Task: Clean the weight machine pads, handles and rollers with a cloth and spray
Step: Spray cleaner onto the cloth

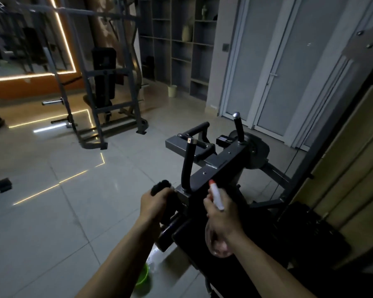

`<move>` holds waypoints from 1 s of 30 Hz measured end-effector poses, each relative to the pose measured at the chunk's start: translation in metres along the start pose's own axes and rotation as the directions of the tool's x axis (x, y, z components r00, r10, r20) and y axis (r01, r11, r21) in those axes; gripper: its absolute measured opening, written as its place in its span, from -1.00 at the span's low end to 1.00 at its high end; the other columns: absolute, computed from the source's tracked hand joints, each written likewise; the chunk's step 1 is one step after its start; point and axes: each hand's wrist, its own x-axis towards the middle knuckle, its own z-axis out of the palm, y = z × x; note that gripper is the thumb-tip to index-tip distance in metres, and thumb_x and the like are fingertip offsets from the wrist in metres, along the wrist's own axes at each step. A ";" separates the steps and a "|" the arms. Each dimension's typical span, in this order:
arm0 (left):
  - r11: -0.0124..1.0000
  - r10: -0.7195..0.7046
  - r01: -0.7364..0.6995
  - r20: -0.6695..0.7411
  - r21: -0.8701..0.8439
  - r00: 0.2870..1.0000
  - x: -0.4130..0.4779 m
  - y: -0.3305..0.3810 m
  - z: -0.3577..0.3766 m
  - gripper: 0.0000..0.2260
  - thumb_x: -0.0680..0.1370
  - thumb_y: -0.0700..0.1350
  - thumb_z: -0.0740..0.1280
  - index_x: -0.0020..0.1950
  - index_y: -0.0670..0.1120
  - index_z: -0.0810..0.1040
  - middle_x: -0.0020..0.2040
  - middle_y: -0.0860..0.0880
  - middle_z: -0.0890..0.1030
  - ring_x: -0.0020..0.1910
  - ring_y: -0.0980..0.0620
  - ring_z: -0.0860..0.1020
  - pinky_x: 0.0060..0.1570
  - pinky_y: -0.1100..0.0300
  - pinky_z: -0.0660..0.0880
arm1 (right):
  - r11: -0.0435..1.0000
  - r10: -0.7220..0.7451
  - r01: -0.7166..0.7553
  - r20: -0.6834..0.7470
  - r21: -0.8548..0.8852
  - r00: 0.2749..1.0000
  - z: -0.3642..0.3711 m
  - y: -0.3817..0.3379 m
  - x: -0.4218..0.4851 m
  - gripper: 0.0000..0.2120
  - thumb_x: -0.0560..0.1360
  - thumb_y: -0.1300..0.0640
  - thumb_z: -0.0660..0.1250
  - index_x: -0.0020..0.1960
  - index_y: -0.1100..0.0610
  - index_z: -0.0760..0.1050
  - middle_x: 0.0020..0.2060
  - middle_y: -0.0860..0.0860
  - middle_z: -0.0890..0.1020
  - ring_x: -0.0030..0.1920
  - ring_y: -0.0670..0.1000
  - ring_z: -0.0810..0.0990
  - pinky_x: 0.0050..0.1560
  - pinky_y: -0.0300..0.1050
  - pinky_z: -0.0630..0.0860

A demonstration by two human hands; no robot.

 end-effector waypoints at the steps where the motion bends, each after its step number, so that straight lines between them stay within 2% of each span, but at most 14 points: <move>1: 1.000 -0.003 0.003 -0.006 -0.015 1.000 0.003 0.001 -0.001 -0.77 0.49 -0.20 0.43 0.06 -0.33 0.59 -0.21 -0.33 0.58 -0.46 -0.06 0.46 -0.60 0.24 0.30 | 0.997 0.029 -0.025 0.048 -0.079 0.998 0.008 0.004 0.000 -0.83 0.53 -0.15 0.34 -0.01 -0.06 0.51 -0.21 -0.04 0.63 -0.22 0.02 0.65 -0.14 0.17 0.64; 4: 0.999 0.006 -0.006 -0.001 -0.046 1.000 0.010 0.006 -0.003 -0.80 0.50 -0.18 0.46 0.06 -0.27 0.62 -0.19 -0.28 0.60 -0.38 -0.09 0.50 -0.57 0.23 0.33 | 0.979 0.022 -0.004 0.087 -0.206 0.996 0.027 0.005 -0.004 -0.71 0.52 -0.25 0.26 -0.15 -0.04 0.44 -0.30 -0.02 0.58 -0.29 0.02 0.60 -0.17 0.15 0.61; 7: 0.998 0.002 -0.002 -0.003 -0.067 1.000 0.015 0.007 -0.009 -0.79 0.52 -0.19 0.46 0.11 -0.26 0.63 -0.21 -0.23 0.60 -0.33 -0.12 0.51 -0.56 0.24 0.35 | 0.978 -0.012 0.017 0.023 -0.206 1.000 0.038 0.007 -0.007 -0.66 0.55 -0.28 0.23 -0.19 -0.03 0.40 -0.33 -0.01 0.55 -0.33 0.00 0.57 -0.22 0.13 0.57; 11: 0.999 0.000 -0.001 -0.021 -0.051 1.000 0.025 0.015 -0.017 -0.76 0.51 -0.20 0.46 0.13 -0.26 0.63 -0.22 -0.25 0.57 -0.39 -0.11 0.50 -0.58 0.26 0.34 | 0.985 -0.034 0.026 -0.044 -0.169 0.998 0.046 0.004 -0.005 -0.59 0.54 -0.33 0.20 -0.25 -0.03 0.35 -0.38 -0.02 0.52 -0.36 0.00 0.57 -0.25 0.17 0.56; 14: 0.999 0.002 -0.002 0.001 -0.048 1.000 0.033 0.022 -0.014 -0.75 0.50 -0.19 0.46 0.15 -0.23 0.62 -0.22 -0.22 0.56 -0.38 -0.10 0.48 -0.57 0.22 0.33 | 0.996 -0.059 0.053 -0.087 -0.074 0.994 0.043 -0.004 0.005 -0.60 0.54 -0.35 0.20 -0.11 -0.02 0.47 -0.29 -0.02 0.60 -0.31 -0.01 0.65 -0.24 0.13 0.63; 17: 0.999 -0.017 0.018 0.033 -0.033 0.999 0.037 0.025 -0.005 -0.74 0.50 -0.15 0.47 0.15 -0.22 0.63 -0.22 -0.21 0.58 -0.35 -0.11 0.51 -0.53 0.21 0.34 | 0.993 -0.108 0.102 -0.103 -0.060 0.989 0.036 -0.023 0.020 -0.60 0.53 -0.35 0.20 -0.08 -0.02 0.50 -0.26 -0.02 0.61 -0.28 0.01 0.66 -0.23 0.12 0.65; 19: 0.999 -0.027 0.028 0.067 -0.016 0.997 0.036 0.029 0.002 -0.75 0.50 -0.14 0.48 0.11 -0.25 0.64 -0.25 -0.19 0.60 -0.39 -0.10 0.54 -0.52 0.20 0.37 | 0.993 -0.109 0.104 -0.098 -0.054 0.989 0.030 -0.037 0.029 -0.46 0.49 -0.37 0.16 0.09 0.07 0.56 -0.16 0.01 0.67 -0.26 0.03 0.68 -0.16 0.12 0.65; 21: 1.000 -0.019 0.019 0.100 -0.001 0.995 0.037 0.038 0.009 -0.83 0.52 -0.16 0.47 0.04 -0.24 0.66 -0.30 -0.16 0.60 -0.43 -0.06 0.55 -0.54 0.19 0.38 | 0.993 -0.111 0.107 -0.108 -0.043 0.988 0.023 -0.047 0.040 -0.36 0.48 -0.36 0.15 0.21 0.16 0.53 -0.12 0.04 0.70 -0.27 0.04 0.69 -0.12 0.10 0.64; 24: 1.000 0.013 -0.013 0.109 0.001 0.994 0.050 0.051 0.020 -0.84 0.52 -0.19 0.46 0.04 -0.25 0.66 -0.28 -0.17 0.57 -0.40 -0.08 0.53 -0.54 0.20 0.35 | 0.994 -0.107 0.108 -0.100 0.008 0.989 0.006 -0.056 0.057 -0.50 0.57 -0.26 0.25 0.24 0.12 0.57 -0.04 -0.03 0.69 -0.17 0.02 0.71 -0.04 0.05 0.65; 26: 1.000 0.026 -0.025 0.103 -0.012 0.994 0.061 0.055 0.029 -0.77 0.51 -0.20 0.45 0.09 -0.31 0.62 -0.26 -0.21 0.59 -0.34 -0.12 0.55 -0.42 0.16 0.41 | 0.988 -0.117 0.123 -0.079 0.087 0.990 -0.007 -0.060 0.066 -0.65 0.58 -0.23 0.30 0.24 -0.05 0.59 0.00 -0.11 0.67 -0.11 0.03 0.71 -0.03 0.02 0.67; 28: 1.000 0.020 -0.021 0.111 0.009 0.994 0.070 0.056 0.043 -0.79 0.51 -0.19 0.45 0.07 -0.30 0.62 -0.18 -0.28 0.66 -0.29 -0.16 0.62 -0.28 0.06 0.48 | 0.973 -0.112 0.133 -0.117 0.187 0.987 -0.023 -0.061 0.076 -0.71 0.50 -0.18 0.33 0.12 -0.04 0.51 -0.06 0.00 0.66 -0.22 0.04 0.69 -0.22 0.01 0.67; 30: 0.999 0.002 -0.007 0.144 0.037 0.990 0.081 0.053 0.064 -0.81 0.52 -0.18 0.46 0.06 -0.26 0.64 -0.13 -0.30 0.68 -0.26 -0.17 0.64 -0.33 0.10 0.53 | 0.960 -0.104 0.146 -0.180 0.240 0.978 -0.044 -0.055 0.094 -0.72 0.44 -0.05 0.32 0.06 0.07 0.41 -0.09 0.11 0.61 -0.32 -0.01 0.65 -0.41 -0.20 0.54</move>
